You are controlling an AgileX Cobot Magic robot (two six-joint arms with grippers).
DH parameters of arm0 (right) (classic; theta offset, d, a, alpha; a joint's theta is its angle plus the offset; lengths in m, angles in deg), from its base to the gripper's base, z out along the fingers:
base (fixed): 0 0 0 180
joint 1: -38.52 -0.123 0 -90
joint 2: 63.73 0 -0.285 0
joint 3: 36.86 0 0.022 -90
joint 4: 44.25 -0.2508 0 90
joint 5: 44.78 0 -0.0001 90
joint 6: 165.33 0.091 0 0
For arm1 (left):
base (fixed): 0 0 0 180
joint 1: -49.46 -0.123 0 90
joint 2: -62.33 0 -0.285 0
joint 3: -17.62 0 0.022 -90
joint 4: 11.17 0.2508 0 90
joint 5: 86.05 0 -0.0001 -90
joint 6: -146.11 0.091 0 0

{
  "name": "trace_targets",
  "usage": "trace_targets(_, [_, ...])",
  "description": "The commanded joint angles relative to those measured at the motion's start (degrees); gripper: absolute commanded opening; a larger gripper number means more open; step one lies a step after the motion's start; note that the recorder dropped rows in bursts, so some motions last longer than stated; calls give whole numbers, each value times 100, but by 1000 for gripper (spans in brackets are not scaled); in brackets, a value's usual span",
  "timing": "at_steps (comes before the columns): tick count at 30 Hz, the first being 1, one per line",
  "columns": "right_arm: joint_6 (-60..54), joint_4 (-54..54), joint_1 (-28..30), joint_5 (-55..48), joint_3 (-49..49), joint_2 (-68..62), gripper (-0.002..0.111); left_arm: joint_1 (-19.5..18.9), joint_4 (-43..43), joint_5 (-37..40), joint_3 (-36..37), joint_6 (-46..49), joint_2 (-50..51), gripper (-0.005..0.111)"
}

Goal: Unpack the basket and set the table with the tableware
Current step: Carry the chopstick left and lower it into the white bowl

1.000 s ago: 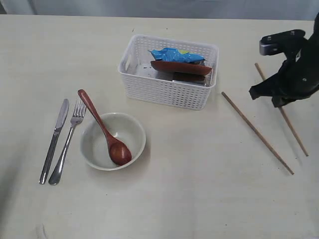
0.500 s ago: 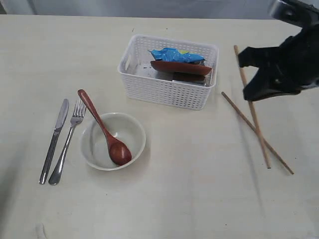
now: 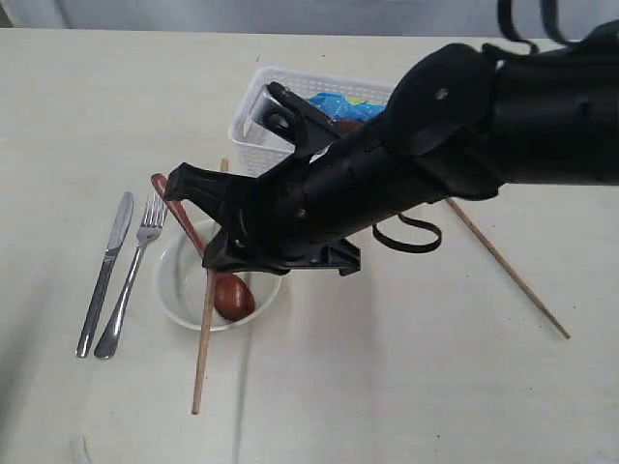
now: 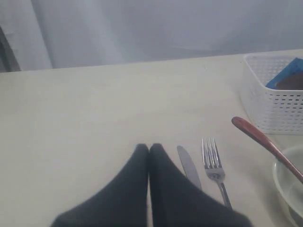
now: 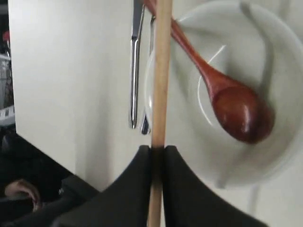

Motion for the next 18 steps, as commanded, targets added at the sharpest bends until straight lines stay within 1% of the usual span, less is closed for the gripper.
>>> trace_targets(1, [-120, -560, -17, 552, 8, -407, 0, -17, -37, -8, 21, -24, -29, 0])
trace_targets(10, [-514, -589, -17, 694, 265, -659, 0, -17, -37, -8, 21, -24, -29, 0])
trace_targets(18, [-601, -589, -86, 476, 510, -1043, 0, -17, -37, -8, 21, -24, -29, 0])
